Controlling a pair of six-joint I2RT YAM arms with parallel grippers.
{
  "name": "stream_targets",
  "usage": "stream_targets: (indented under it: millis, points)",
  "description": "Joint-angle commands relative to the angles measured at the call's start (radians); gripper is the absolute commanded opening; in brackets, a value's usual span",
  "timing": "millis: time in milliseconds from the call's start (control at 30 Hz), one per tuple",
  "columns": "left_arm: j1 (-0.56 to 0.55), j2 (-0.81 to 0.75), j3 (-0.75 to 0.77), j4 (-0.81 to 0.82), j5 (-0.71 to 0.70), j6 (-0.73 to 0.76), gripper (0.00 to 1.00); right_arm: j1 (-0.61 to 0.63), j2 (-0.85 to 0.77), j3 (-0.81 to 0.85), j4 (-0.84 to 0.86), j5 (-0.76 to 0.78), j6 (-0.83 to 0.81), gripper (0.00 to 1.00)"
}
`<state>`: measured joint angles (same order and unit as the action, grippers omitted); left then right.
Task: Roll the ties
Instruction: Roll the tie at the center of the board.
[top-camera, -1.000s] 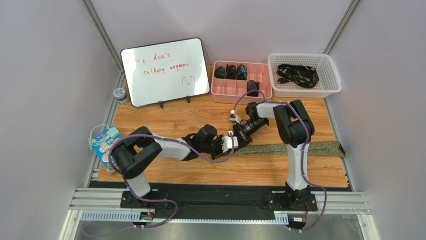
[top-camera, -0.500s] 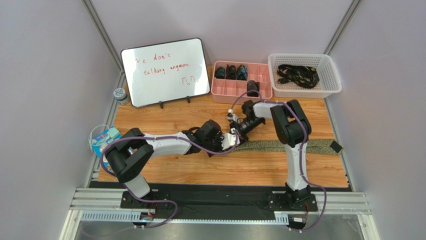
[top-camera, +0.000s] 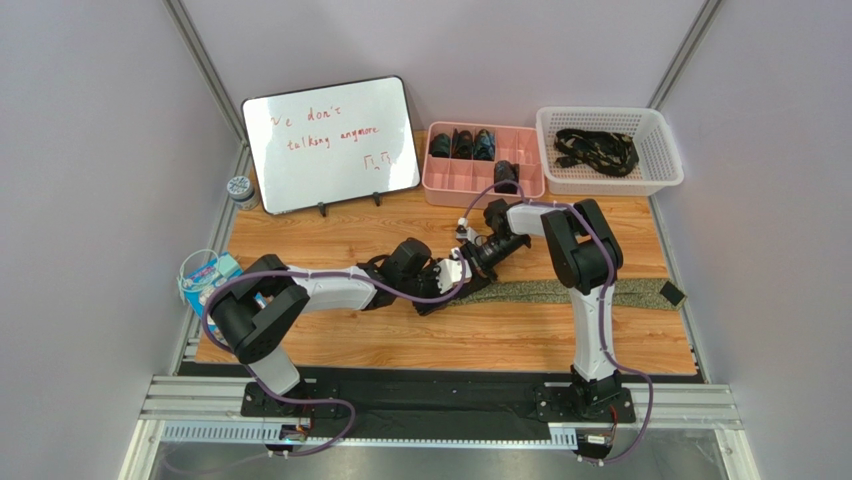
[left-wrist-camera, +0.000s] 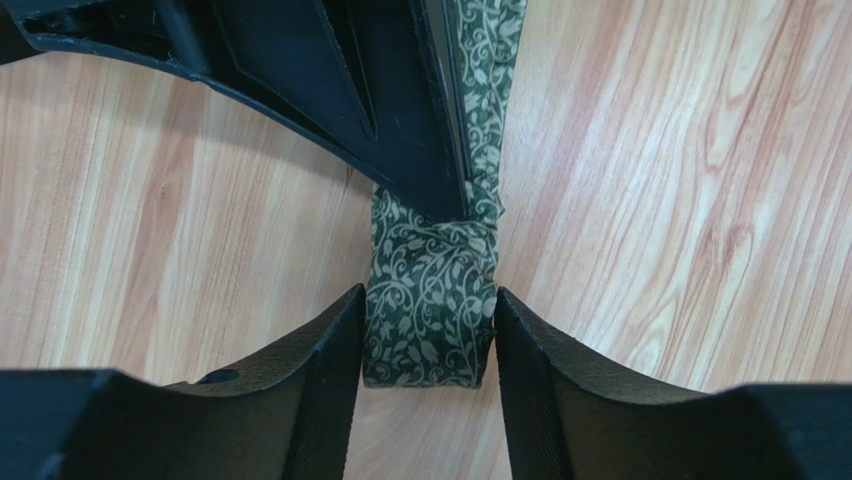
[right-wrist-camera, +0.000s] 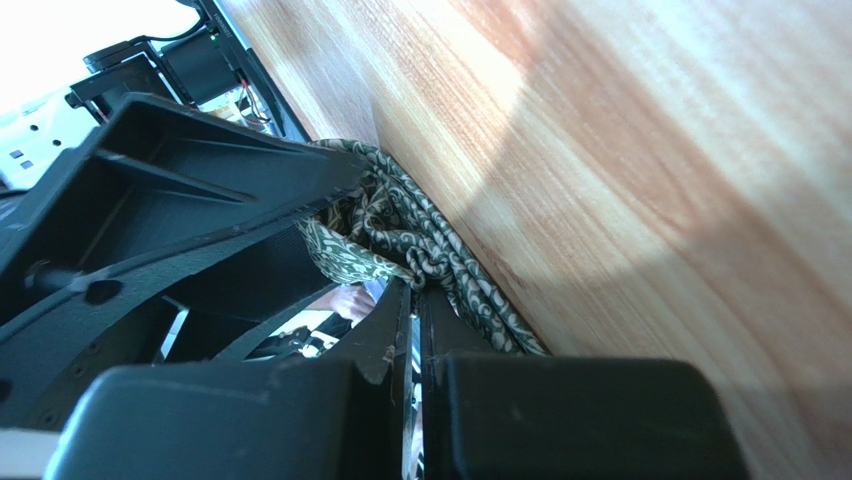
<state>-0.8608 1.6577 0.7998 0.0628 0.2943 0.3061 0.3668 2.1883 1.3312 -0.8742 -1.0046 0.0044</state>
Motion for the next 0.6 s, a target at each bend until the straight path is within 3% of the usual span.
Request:
stream_targets:
  millis: [0,133,267,333,433,467,567]
  points:
    - [0.008,0.022,-0.074,0.251,0.094,-0.071,0.55,-0.017,0.059,-0.001,0.099,0.219,-0.011,0.0]
    - [0.002,0.066,-0.036,0.206,0.076,-0.013,0.45,-0.011,0.041,-0.007,0.124,0.201,0.031,0.0]
    - [0.0,0.085,0.006,0.108,0.019,0.045,0.27,-0.011,0.004,0.002,0.127,0.167,0.054,0.0]
    - [-0.001,0.085,0.021,0.051,0.003,0.066,0.22,-0.009,-0.013,0.016,0.113,0.167,0.062,0.03]
    - [-0.003,0.079,0.022,-0.009,-0.032,0.074,0.17,-0.019,-0.05,0.043,0.043,0.175,0.054,0.15]
    - [-0.003,0.071,0.015,-0.02,-0.041,0.077,0.15,-0.022,-0.08,0.045,0.021,0.172,0.052,0.24]
    - [-0.004,0.06,0.013,-0.038,-0.05,0.068,0.14,-0.049,-0.117,0.046,-0.014,0.161,0.052,0.34]
